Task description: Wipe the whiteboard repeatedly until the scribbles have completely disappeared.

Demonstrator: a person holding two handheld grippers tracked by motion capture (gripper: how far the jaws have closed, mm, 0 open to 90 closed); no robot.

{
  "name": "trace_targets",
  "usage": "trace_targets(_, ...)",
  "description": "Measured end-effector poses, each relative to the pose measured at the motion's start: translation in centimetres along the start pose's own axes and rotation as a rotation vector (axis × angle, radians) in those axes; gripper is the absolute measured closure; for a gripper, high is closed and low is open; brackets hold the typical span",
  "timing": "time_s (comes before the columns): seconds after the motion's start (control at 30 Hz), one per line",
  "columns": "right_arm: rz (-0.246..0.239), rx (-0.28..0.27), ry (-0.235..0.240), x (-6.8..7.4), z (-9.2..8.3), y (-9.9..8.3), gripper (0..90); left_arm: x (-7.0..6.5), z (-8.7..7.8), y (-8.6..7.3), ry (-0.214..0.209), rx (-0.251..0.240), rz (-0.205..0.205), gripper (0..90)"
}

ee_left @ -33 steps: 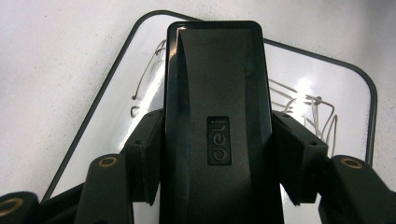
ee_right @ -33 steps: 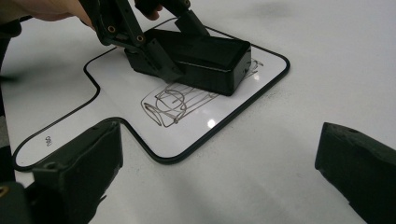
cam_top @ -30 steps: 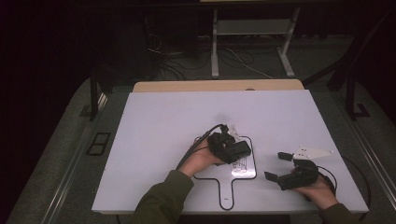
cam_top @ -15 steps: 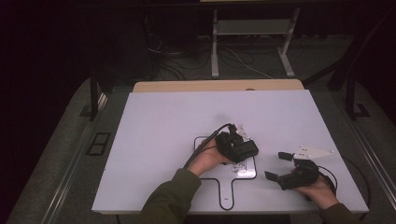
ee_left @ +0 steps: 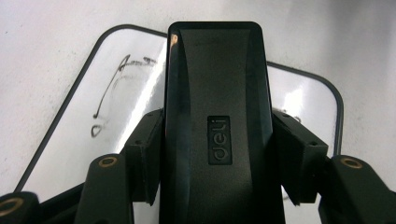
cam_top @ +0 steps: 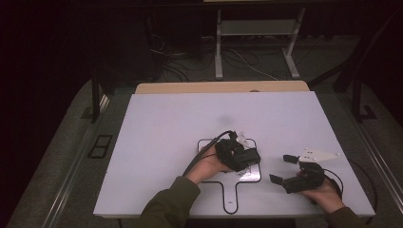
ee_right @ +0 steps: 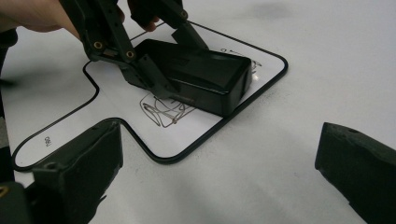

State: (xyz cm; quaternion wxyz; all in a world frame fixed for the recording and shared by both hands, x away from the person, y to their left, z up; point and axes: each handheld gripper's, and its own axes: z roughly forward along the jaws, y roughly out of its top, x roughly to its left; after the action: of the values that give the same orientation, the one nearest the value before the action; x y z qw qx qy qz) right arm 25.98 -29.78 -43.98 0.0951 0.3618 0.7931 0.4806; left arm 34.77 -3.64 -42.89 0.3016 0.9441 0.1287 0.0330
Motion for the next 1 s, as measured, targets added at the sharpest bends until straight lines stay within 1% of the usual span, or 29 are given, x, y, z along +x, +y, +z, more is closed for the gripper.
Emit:
trace_targets(0.03, 0.002, 0.001, 0.0, 0.0, 0.0, 0.0, 0.0, 0.0, -0.1, -0.1, 0.001, 0.0, -0.004, 39.9)
trace_targets(0.07, 0.002, 0.0, 0.0, 0.0, 0.0, 0.0, 0.0, 0.2, -0.1, -0.1, 0.008, -0.005, 0.003, 39.9)
trace_targets(0.1, 0.002, 0.0, 0.0, 0.0, 0.0, 0.0, 0.0, 0.3, -0.1, -0.1, 0.017, -0.009, -0.011, 39.9)
trace_targets(0.13, 0.003, 0.0, 0.0, 0.0, 0.0, 0.0, 0.0, 0.5, -0.2, -0.1, 0.025, -0.006, -0.011, 39.9)
trace_targets(0.17, 0.001, -0.001, 0.0, 0.0, 0.0, 0.0, 0.0, 0.9, -0.2, 0.0, 0.038, -0.01, -0.01, 39.9)
trace_targets(0.2, 0.0, -0.001, 0.0, 0.0, 0.0, 0.0, 0.0, 1.3, -0.3, 0.1, 0.049, -0.003, 0.009, 39.9)
trace_targets(0.23, 0.001, -0.001, 0.0, 0.0, 0.0, 0.0, 0.0, 1.6, -0.4, 0.2, 0.059, 0.001, 0.002, 39.9)
trace_targets(0.27, 0.001, -0.001, 0.001, 0.0, 0.0, 0.0, 0.0, 2.1, -0.5, 0.4, 0.07, 0.009, 0.009, 39.9)
trace_targets(0.33, 0.002, -0.002, -0.001, 0.0, 0.0, 0.0, 0.0, 2.9, -0.5, 0.7, 0.09, -0.003, -0.014, 39.9)
trace_targets(0.4, 0.005, -0.003, -0.001, 0.0, 0.0, 0.0, 0.0, 3.8, -0.6, 1.0, 0.104, 0.005, -0.014, 39.9)
trace_targets(0.43, 0.004, -0.004, -0.001, 0.0, 0.0, 0.0, 0.0, 4.2, -0.6, 1.0, 0.112, 0.002, -0.026, 39.9)
trace_targets(0.47, 0.004, -0.004, -0.001, 0.0, 0.0, 0.0, 0.0, 4.6, -0.5, 1.1, 0.114, 0.006, -0.023, 39.9)
trace_targets(0.5, 0.004, -0.003, 0.0, 0.0, 0.0, 0.0, 0.0, 4.9, -0.4, 1.2, 0.122, 0.016, -0.011, 39.9)
trace_targets(0.53, 0.004, -0.004, 0.0, 0.0, 0.0, 0.0, 0.0, 5.0, -0.3, 1.3, 0.129, 0.019, -0.024, 39.9)
trace_targets(0.57, 0.003, -0.003, 0.002, 0.0, 0.0, 0.0, 0.0, 5.4, -0.3, 1.3, 0.136, 0.029, -0.011, 39.9)
trace_targets(0.6, 0.001, -0.002, 0.001, 0.0, 0.0, 0.0, 0.0, 5.6, -0.2, 1.3, 0.144, 0.026, -0.016, 39.9)
trace_targets(0.63, 0.001, 0.0, 0.001, 0.0, 0.0, 0.0, 0.0, 5.7, 0.0, 1.2, 0.153, 0.029, -0.036, 39.9)
trace_targets(0.7, 0.002, -0.003, 0.0, 0.0, -0.1, 0.0, 0.0, 6.2, 0.1, 1.1, 0.176, 0.042, -0.013, 39.9)
trace_targets(0.73, 0.001, -0.004, -0.001, -0.1, -0.1, 0.0, 0.0, 6.2, 0.2, 1.0, 0.177, 0.047, -0.031, 39.9)
trace_targets(0.77, 0.001, -0.004, -0.001, -0.1, -0.1, 0.0, 0.0, 6.4, 0.2, 0.9, 0.176, 0.04, -0.019, 39.9)
trace_targets(0.87, 0.001, -0.003, 0.001, -0.1, -0.1, 0.0, 0.0, 6.3, 0.2, 1.0, 0.18, 0.048, -0.018, 40.0)
trace_targets(0.9, 0.001, -0.002, 0.0, -0.1, -0.1, 0.0, 0.0, 6.0, 0.2, 1.0, 0.177, 0.046, -0.028, 40.0)
trace_targets(0.97, 0.001, -0.005, -0.001, -0.1, -0.1, 0.0, 0.0, 5.7, 0.3, 1.1, 0.167, 0.054, -0.001, 40.0)
trace_targets(1.0, 0.0, -0.005, -0.001, -0.1, -0.1, 0.0, 0.0, 5.4, 0.3, 1.2, 0.165, 0.054, 0.001, 39.9)
